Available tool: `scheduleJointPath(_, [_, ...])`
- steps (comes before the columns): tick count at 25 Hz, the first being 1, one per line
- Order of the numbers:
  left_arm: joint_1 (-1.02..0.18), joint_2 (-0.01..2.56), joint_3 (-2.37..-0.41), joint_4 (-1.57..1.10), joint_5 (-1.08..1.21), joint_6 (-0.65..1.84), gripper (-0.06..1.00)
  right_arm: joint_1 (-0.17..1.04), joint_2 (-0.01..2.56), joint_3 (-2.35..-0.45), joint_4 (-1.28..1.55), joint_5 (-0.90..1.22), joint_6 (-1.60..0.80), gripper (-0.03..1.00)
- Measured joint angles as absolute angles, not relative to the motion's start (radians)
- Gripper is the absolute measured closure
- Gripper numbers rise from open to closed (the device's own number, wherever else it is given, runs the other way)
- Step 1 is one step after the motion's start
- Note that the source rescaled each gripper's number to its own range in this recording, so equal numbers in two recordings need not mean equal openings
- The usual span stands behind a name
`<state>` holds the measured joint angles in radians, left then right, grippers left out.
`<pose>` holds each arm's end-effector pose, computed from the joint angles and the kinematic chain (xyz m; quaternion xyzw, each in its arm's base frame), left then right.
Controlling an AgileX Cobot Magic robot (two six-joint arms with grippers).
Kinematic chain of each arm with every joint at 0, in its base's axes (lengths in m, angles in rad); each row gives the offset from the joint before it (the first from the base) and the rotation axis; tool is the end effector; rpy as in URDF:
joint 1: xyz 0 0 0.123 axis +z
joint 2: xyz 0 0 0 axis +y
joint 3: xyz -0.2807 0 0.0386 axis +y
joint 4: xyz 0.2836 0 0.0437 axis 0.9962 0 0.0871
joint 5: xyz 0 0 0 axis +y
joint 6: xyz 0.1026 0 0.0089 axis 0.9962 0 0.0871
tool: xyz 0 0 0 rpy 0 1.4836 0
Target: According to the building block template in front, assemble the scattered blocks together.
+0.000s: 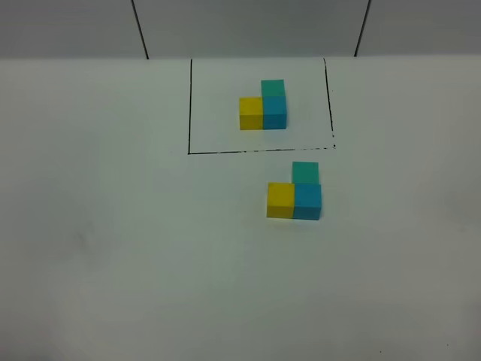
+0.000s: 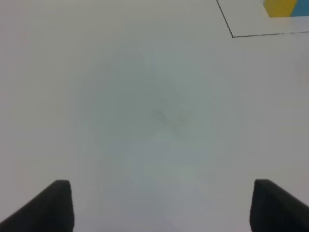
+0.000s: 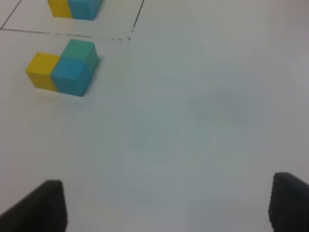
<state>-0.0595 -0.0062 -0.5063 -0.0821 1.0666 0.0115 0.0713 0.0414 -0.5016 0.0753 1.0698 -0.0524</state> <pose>0.0361 -0.0096 0.2908 0.0322 0.8502 -0.0536 0.5228 0.0443 0.0100 0.2871 -0.0543 0.8634 0.0424 0.4998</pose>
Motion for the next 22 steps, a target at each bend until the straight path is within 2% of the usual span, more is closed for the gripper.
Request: scheduleJointPath(22, [-0.059, -0.003, -0.506, -0.082, 1.067, 0.010, 0.28, 0.069, 0.041, -0.502, 0.090, 1.070, -0.052, 0.27])
